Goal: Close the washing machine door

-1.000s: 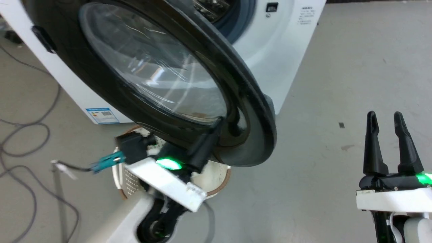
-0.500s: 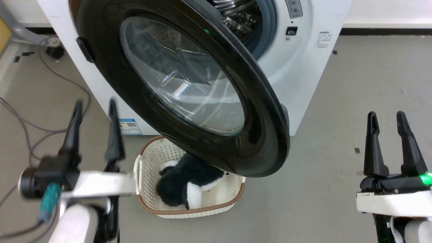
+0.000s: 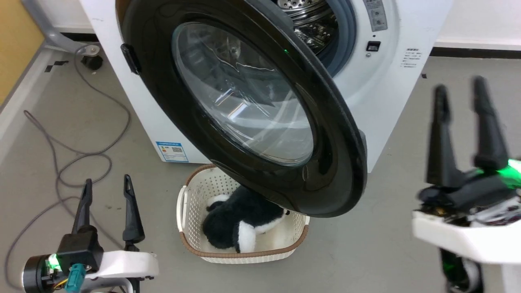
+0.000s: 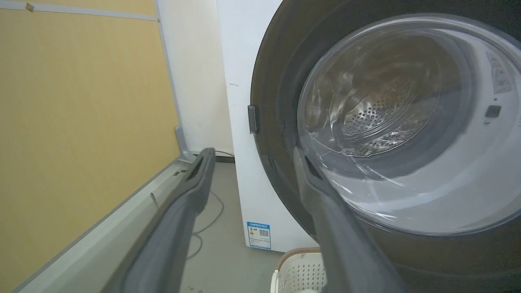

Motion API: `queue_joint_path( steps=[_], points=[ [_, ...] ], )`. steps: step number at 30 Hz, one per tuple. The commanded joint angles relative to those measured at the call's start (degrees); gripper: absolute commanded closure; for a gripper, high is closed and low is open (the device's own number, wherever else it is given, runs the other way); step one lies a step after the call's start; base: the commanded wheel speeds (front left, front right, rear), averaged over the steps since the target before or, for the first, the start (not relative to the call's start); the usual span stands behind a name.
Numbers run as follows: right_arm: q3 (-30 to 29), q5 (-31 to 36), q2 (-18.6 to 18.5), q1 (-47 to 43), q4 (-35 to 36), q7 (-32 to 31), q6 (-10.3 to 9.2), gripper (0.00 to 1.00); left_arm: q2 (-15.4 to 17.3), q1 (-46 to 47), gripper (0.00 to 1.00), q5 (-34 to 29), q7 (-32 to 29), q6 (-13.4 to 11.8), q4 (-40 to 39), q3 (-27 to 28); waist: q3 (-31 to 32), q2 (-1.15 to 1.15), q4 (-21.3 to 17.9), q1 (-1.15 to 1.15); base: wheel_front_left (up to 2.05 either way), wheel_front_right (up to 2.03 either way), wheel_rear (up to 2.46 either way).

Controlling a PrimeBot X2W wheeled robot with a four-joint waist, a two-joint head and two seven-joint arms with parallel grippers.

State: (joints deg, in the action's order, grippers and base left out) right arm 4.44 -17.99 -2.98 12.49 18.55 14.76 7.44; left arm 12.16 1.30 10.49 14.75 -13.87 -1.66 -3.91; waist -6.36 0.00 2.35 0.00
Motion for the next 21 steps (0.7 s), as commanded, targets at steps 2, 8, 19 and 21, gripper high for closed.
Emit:
queue_joint_path(
  steps=[2,8,19,21],
  points=[
    [3.7,0.5,0.1,1.9,2.2,0.2,0.05,1.0,-0.9,-0.6,0.0,-1.1,0.2,0.7,0.0,0.6,-0.1,0.0,0.6,0.0,0.0,0.0,0.0],
    [14.8,1.4,-3.4,3.1,2.4,0.2,0.05,1.0,-2.3,-0.5,0.0,-2.4,0.2,2.9,0.6,1.4,-0.3,0.0,0.9,0.0,0.0,0.0,0.0],
    [28.9,5.5,-12.9,2.1,-10.5,0.2,0.05,1.0,-5.1,0.6,0.0,-2.9,0.2,6.8,1.3,2.7,-1.3,0.0,1.0,0.0,0.0,0.0,0.0],
    [28.4,5.1,-13.3,1.9,-13.0,0.2,0.05,1.0,-5.6,0.7,0.0,-2.8,0.2,7.6,1.3,3.0,-1.6,0.0,1.0,0.0,0.0,0.0,0.0]
  ],
)
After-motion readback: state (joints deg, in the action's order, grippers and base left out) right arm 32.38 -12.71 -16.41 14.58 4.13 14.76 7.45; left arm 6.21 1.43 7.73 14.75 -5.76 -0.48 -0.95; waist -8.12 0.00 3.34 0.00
